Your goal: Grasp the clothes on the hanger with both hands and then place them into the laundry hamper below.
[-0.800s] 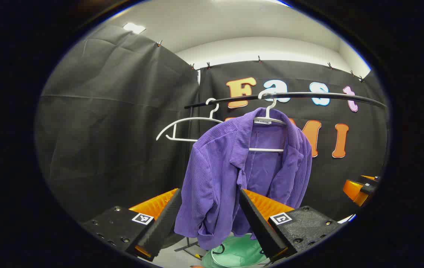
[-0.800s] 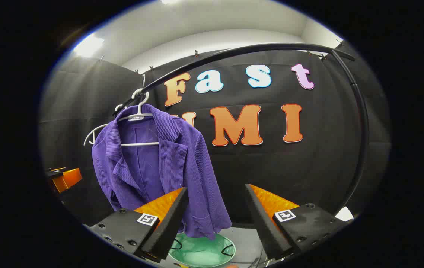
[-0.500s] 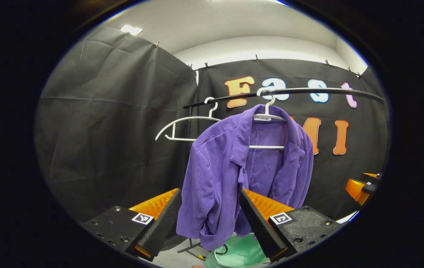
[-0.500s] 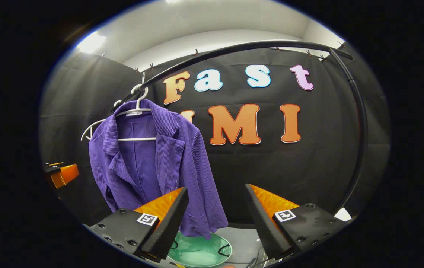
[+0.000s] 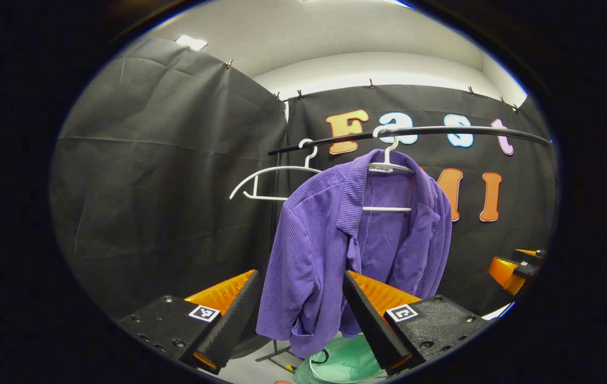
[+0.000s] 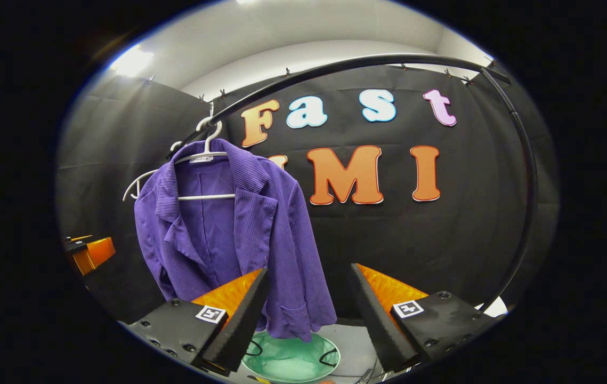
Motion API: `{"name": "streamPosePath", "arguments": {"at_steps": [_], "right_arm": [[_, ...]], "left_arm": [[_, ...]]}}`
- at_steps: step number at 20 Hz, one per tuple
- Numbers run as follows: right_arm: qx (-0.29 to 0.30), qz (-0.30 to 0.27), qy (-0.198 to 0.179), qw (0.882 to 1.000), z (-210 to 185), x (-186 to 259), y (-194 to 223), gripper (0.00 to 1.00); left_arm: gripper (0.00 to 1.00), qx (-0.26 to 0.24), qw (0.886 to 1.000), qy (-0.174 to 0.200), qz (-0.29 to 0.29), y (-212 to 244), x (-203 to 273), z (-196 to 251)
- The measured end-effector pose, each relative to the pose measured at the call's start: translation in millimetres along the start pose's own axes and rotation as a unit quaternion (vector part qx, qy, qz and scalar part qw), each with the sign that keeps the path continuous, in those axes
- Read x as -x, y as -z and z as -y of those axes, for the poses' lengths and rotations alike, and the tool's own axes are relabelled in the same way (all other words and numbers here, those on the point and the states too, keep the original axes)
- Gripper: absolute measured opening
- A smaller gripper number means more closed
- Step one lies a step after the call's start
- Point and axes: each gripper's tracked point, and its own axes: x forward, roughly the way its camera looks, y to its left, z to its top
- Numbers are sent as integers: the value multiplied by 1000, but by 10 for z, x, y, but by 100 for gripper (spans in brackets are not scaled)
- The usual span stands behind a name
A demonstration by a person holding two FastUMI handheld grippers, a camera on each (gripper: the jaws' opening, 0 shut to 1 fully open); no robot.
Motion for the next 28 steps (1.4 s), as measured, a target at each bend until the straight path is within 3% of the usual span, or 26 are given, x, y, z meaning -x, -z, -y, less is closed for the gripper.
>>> {"name": "streamPosePath", "arguments": {"at_steps": [7, 8, 9, 10, 15, 24, 25, 28], "right_arm": [[-5, -5, -24, 1000, -299, -301, 1, 89], [-7, -9, -28, 1000, -356, -362, 24, 98], [-10, -11, -32, 999, -401, -401, 45, 98], [-11, -13, -36, 999, -447, -447, 54, 89], [-10, -25, -50, 998, -646, -740, 127, 90], [-13, -19, -60, 998, -903, -1386, 71, 89], [-13, -18, -60, 998, -933, -1451, 67, 98], [-16, -18, -57, 998, -985, -1644, 85, 98]], "left_arm": [[98, 5, 1000, 19, -13, 80, -269, 213], [99, 7, 1000, 24, -16, 104, -326, 263], [99, 7, 999, 29, -18, 129, -393, 301], [99, 7, 999, 33, -21, 152, -456, 345], [99, 22, 998, 50, -33, 244, -813, 534], [98, 10, 999, 47, -13, 156, -1516, 712], [99, 9, 999, 44, -14, 160, -1572, 711], [98, -1, 999, 34, -9, 157, -1698, 696]]}}
